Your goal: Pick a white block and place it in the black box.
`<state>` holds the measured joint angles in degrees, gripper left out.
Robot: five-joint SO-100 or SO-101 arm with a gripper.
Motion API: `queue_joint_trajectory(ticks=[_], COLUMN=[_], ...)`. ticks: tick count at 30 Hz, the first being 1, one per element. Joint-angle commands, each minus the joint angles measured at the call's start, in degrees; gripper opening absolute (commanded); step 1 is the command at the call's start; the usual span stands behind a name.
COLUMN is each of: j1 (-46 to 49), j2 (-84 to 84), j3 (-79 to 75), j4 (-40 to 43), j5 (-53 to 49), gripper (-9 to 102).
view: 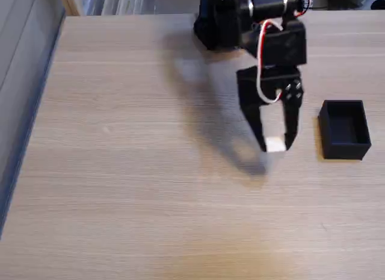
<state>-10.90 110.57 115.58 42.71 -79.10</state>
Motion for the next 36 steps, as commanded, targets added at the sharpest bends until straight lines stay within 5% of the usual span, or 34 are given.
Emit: queue_joint_trajectory(ticks=[1, 16, 36], j1=[-3.87, -22.85, -23.82], j2=[8.88, 23.12, 4.31], j3=[5.19, 19.07, 7.82], j4=[-0.79, -0.09, -7.29], j5=[-0.53, 0.18, 0.97], gripper=[2, 2, 5])
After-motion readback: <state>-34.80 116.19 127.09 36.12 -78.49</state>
